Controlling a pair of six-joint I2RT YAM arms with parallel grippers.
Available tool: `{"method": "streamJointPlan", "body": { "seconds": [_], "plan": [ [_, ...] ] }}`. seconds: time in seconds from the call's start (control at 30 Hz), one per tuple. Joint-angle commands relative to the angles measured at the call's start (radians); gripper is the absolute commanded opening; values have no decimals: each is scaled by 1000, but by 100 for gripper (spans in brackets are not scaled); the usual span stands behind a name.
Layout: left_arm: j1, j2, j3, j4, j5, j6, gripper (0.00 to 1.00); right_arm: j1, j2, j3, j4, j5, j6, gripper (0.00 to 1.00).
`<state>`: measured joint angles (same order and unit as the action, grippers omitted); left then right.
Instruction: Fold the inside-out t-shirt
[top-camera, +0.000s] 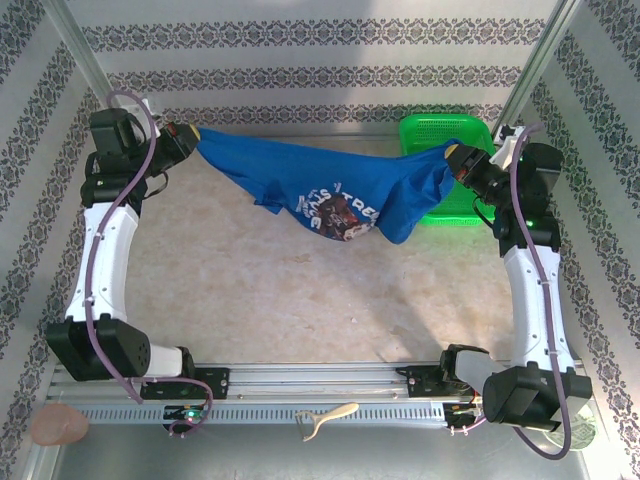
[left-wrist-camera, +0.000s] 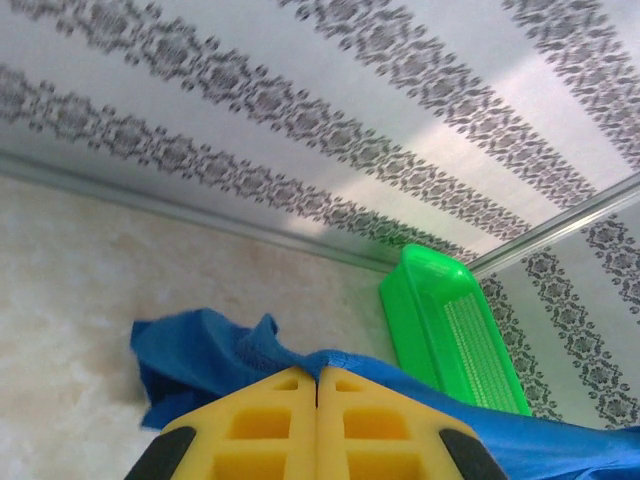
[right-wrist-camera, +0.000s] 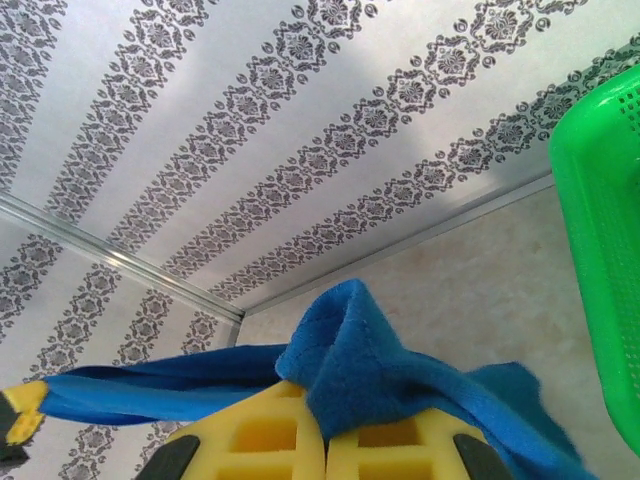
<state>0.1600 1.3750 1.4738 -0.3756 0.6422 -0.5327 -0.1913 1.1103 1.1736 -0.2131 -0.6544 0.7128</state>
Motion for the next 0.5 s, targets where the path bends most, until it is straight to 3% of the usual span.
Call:
{"method": "streamJointPlan", "body": {
  "seconds": [0.0, 0.13, 0.3, 0.37, 0.47],
  "plan": [
    [46, -25, 34, 62, 57, -72, 0, -27, -26, 41, 48, -41, 35, 0],
    [84, -84, 68, 232, 76, -208, 0, -70, -59, 106, 175, -120, 139, 0],
    [87, -127, 118, 379, 29, -331, 0, -71, -25, 200, 198, -199, 196, 0],
    [87, -144, 112, 479, 37, -394, 0, -65, -73, 169, 306, -189, 242, 0],
    [87, -179, 99, 559, -4, -439, 0, -71, -127, 179, 289, -148, 215, 0]
  ]
}}
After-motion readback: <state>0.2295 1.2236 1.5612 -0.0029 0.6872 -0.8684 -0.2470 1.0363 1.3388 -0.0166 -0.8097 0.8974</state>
